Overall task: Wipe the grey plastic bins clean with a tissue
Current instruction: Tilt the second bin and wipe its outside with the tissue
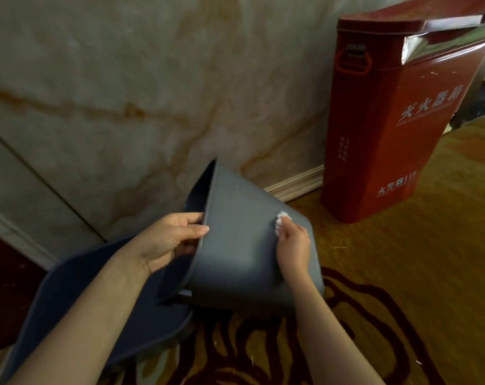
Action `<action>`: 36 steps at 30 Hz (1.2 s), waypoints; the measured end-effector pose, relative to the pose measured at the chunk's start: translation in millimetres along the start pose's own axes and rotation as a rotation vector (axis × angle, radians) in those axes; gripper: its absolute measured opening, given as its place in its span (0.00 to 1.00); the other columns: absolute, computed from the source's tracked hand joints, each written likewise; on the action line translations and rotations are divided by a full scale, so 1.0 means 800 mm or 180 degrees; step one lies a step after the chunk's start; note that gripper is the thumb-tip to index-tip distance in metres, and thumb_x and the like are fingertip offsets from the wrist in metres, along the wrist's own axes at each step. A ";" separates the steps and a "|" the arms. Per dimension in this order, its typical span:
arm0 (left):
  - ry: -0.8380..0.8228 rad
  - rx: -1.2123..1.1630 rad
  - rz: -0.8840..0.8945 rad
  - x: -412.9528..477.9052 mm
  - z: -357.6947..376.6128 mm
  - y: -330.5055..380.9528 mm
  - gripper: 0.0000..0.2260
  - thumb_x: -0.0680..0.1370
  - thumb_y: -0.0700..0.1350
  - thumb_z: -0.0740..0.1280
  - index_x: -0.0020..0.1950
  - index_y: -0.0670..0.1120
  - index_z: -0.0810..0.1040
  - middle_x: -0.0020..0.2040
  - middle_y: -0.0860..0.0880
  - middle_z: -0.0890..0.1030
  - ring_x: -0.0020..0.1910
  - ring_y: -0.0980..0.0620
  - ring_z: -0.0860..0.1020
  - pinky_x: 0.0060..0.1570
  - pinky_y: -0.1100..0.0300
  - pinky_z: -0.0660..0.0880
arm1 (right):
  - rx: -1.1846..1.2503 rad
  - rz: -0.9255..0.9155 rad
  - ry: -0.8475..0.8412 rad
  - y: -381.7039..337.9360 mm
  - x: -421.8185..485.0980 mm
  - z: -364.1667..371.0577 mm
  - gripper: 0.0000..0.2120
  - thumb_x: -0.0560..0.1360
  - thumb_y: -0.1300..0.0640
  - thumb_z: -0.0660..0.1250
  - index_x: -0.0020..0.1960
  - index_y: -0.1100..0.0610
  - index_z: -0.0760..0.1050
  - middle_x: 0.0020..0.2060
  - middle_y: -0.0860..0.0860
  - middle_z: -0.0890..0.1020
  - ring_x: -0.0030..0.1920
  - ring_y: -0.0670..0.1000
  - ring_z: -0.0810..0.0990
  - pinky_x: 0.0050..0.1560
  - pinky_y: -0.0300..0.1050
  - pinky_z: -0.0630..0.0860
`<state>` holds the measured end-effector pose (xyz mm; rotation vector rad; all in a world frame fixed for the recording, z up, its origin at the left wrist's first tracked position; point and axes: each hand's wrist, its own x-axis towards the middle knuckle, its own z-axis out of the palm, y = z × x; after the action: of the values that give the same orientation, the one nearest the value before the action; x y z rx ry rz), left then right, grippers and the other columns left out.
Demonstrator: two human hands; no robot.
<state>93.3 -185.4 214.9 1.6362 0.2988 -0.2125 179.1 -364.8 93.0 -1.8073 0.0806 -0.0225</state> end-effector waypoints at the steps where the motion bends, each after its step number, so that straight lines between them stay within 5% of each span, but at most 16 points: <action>1: 0.0002 -0.0024 -0.0024 0.001 0.000 0.000 0.12 0.75 0.33 0.61 0.55 0.42 0.78 0.45 0.47 0.85 0.41 0.53 0.83 0.42 0.60 0.80 | -0.0164 0.0132 -0.0095 0.013 0.006 -0.010 0.12 0.79 0.58 0.57 0.57 0.58 0.77 0.55 0.59 0.77 0.53 0.54 0.75 0.54 0.43 0.68; 5: -0.0048 -0.0141 -0.0151 0.004 -0.005 0.006 0.12 0.73 0.32 0.62 0.53 0.40 0.79 0.43 0.46 0.86 0.41 0.52 0.84 0.40 0.61 0.81 | -0.0461 0.0338 -0.0055 0.034 0.006 -0.024 0.14 0.80 0.57 0.56 0.62 0.57 0.74 0.60 0.59 0.77 0.64 0.59 0.70 0.65 0.53 0.67; 9: 0.0108 -0.0304 -0.0290 0.017 -0.001 0.011 0.12 0.71 0.35 0.63 0.54 0.38 0.77 0.36 0.47 0.85 0.32 0.53 0.83 0.32 0.63 0.80 | -0.0504 0.0155 0.0149 0.035 -0.005 -0.024 0.12 0.79 0.60 0.57 0.58 0.56 0.76 0.56 0.57 0.79 0.64 0.60 0.70 0.64 0.59 0.67; 12: 0.0365 -0.0170 -0.0554 0.034 0.008 0.026 0.13 0.77 0.55 0.58 0.53 0.49 0.74 0.30 0.48 0.81 0.22 0.54 0.78 0.21 0.65 0.74 | -0.0451 0.0279 0.0150 0.040 -0.009 -0.028 0.13 0.80 0.59 0.56 0.61 0.55 0.75 0.60 0.56 0.77 0.67 0.59 0.67 0.65 0.60 0.66; 14: 0.0502 0.0260 -0.0623 0.053 0.015 0.038 0.16 0.76 0.61 0.54 0.53 0.53 0.73 0.32 0.48 0.80 0.23 0.54 0.77 0.22 0.65 0.73 | -0.0395 0.0345 0.0120 0.043 -0.014 -0.031 0.15 0.80 0.58 0.55 0.64 0.54 0.73 0.63 0.56 0.75 0.69 0.59 0.66 0.66 0.60 0.65; 17: 0.0778 0.0752 -0.0510 0.081 0.027 0.054 0.12 0.80 0.48 0.57 0.58 0.46 0.73 0.46 0.44 0.79 0.42 0.48 0.78 0.37 0.59 0.75 | -0.0283 0.0308 0.0225 0.047 -0.022 -0.033 0.14 0.80 0.58 0.56 0.63 0.54 0.74 0.63 0.55 0.75 0.67 0.58 0.69 0.66 0.58 0.67; 19: 0.0866 0.0734 -0.0514 0.089 0.035 0.064 0.06 0.79 0.39 0.57 0.48 0.42 0.73 0.41 0.45 0.76 0.38 0.50 0.75 0.31 0.63 0.75 | -0.0256 0.0260 0.0350 0.048 -0.023 -0.034 0.13 0.80 0.58 0.57 0.60 0.56 0.76 0.58 0.55 0.77 0.62 0.53 0.73 0.60 0.48 0.71; 22: 0.0864 0.0595 -0.0472 0.090 0.040 0.069 0.10 0.78 0.34 0.56 0.39 0.43 0.70 0.36 0.45 0.74 0.32 0.52 0.74 0.23 0.67 0.73 | 0.0134 0.0272 0.0479 0.033 -0.020 -0.028 0.09 0.79 0.59 0.59 0.53 0.59 0.77 0.48 0.54 0.79 0.46 0.33 0.75 0.44 0.26 0.69; 23: 0.0844 0.0565 -0.0424 0.088 0.043 0.069 0.11 0.78 0.34 0.56 0.38 0.43 0.71 0.34 0.46 0.76 0.29 0.53 0.76 0.22 0.68 0.73 | 0.0244 0.0124 0.0497 0.022 -0.019 -0.024 0.08 0.78 0.61 0.60 0.51 0.60 0.78 0.46 0.54 0.80 0.44 0.34 0.76 0.46 0.27 0.70; 27: 0.0766 0.0561 -0.0208 0.075 0.053 0.068 0.11 0.77 0.32 0.58 0.37 0.42 0.73 0.28 0.48 0.78 0.20 0.60 0.76 0.22 0.69 0.73 | 0.0376 -0.1179 0.0340 -0.056 -0.014 0.007 0.09 0.72 0.71 0.64 0.46 0.63 0.81 0.44 0.55 0.82 0.50 0.59 0.79 0.59 0.60 0.72; 31: 0.0649 0.0818 0.0028 0.061 0.059 0.081 0.10 0.77 0.34 0.58 0.38 0.43 0.74 0.33 0.46 0.75 0.29 0.54 0.74 0.29 0.64 0.71 | 0.0665 -0.1738 0.0344 -0.129 -0.009 0.032 0.12 0.69 0.69 0.65 0.51 0.64 0.80 0.50 0.59 0.83 0.54 0.62 0.79 0.61 0.63 0.71; 36: 0.0559 0.0907 0.0135 0.049 0.052 0.090 0.10 0.77 0.34 0.58 0.41 0.44 0.76 0.34 0.48 0.80 0.27 0.60 0.79 0.26 0.69 0.75 | 0.0604 -0.1613 0.0417 -0.127 0.004 0.034 0.16 0.70 0.70 0.65 0.57 0.62 0.78 0.55 0.58 0.82 0.58 0.60 0.76 0.70 0.58 0.61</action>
<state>154.8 -229.0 266.9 1.9465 0.3801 -0.0810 188.2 -314.8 184.8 -1.5941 -0.2796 -0.4928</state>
